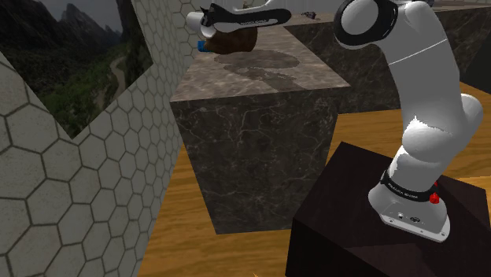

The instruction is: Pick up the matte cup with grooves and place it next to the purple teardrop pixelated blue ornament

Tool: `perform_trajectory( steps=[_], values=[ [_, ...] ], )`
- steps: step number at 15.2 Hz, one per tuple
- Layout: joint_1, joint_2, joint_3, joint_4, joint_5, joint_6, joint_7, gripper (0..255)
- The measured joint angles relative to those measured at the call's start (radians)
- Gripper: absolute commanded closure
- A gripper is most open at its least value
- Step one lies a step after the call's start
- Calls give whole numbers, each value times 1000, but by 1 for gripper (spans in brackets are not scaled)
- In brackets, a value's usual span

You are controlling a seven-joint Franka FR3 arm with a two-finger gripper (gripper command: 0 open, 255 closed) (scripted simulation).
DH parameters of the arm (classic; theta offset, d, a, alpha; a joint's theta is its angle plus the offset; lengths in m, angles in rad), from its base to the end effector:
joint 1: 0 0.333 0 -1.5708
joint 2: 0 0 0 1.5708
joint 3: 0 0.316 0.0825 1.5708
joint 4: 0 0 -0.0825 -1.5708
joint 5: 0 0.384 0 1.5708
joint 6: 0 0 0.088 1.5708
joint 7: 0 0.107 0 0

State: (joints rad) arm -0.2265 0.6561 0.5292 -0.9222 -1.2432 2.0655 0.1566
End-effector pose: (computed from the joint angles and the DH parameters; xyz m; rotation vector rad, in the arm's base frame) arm 0.7644 0.0136 0.6172 2.1821 0.2809 0.8030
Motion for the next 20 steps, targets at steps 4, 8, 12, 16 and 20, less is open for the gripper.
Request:
perform_trajectory(
  steps=[4, 8, 12, 16, 20],
  values=[
    [17, 26, -25, 4, -10, 77, 24, 255],
    [-2, -31, -67, -134, 2, 199, 92, 255],
    [39, -4, -128, -131, 14, 256, 119, 255],
    [66, -9, -191, -162, 38, 298, 139, 255],
    [90, -28, -249, -196, 68, 326, 147, 255]
  ],
)
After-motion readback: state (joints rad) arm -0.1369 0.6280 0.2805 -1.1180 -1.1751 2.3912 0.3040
